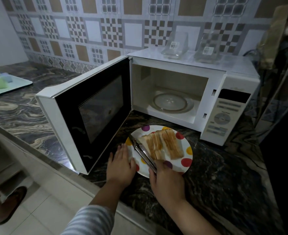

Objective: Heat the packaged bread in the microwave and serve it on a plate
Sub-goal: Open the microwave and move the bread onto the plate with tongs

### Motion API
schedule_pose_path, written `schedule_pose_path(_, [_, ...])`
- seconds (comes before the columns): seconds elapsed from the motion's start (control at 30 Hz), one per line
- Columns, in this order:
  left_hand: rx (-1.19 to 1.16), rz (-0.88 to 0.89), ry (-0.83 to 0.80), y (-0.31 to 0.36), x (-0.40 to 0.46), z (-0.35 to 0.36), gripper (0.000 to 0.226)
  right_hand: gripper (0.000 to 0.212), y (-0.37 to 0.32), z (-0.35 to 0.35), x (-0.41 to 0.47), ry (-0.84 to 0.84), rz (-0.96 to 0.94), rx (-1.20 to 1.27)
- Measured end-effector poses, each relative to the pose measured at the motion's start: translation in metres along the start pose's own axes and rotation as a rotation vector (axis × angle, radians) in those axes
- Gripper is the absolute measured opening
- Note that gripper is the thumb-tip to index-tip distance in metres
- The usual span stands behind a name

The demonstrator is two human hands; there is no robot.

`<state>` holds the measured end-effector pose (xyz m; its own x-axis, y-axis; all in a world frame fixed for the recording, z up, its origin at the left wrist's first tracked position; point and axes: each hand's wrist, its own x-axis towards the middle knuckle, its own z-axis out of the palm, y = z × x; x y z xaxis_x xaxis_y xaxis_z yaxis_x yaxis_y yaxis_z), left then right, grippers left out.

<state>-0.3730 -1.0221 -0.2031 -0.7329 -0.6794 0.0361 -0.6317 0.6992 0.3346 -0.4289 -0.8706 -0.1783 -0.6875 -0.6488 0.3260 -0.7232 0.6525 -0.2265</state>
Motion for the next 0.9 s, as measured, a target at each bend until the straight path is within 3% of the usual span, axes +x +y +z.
schedule_pose_path(0.13, [0.000, 0.006, 0.010, 0.001, 0.000, 0.000, 0.073, 0.025, 0.002, 0.014, 0.004, 0.056, -0.018, -0.053])
schedule_pose_path(0.27, [0.015, 0.005, 0.005, 0.002, -0.001, -0.002, 0.073, 0.039, 0.007, 0.013, 0.001, 0.009, 0.019, -0.066])
schedule_pose_path(0.4, [0.001, 0.003, 0.003, 0.002, 0.000, -0.003, 0.059, 0.057, 0.027, -0.004, 0.014, 0.053, 0.051, 0.160])
schedule_pose_path(0.53, [-0.002, 0.002, 0.006, 0.002, 0.004, -0.005, 0.057, 0.039, 0.074, -0.014, 0.054, 0.130, 0.115, 0.200])
schedule_pose_path(0.6, [-0.012, -0.001, 0.003, 0.000, 0.008, -0.007, 0.056, 0.039, 0.099, -0.010, 0.071, 0.059, 0.154, 0.180])
schedule_pose_path(0.77, [-0.058, -0.043, 0.027, -0.005, 0.011, -0.006, 0.059, 0.054, 0.126, 0.007, 0.082, -0.304, 0.260, 0.166])
schedule_pose_path(0.9, [0.030, -0.056, 0.035, -0.007, 0.009, -0.001, 0.064, 0.052, 0.121, 0.015, 0.079, -0.394, 0.249, 0.079])
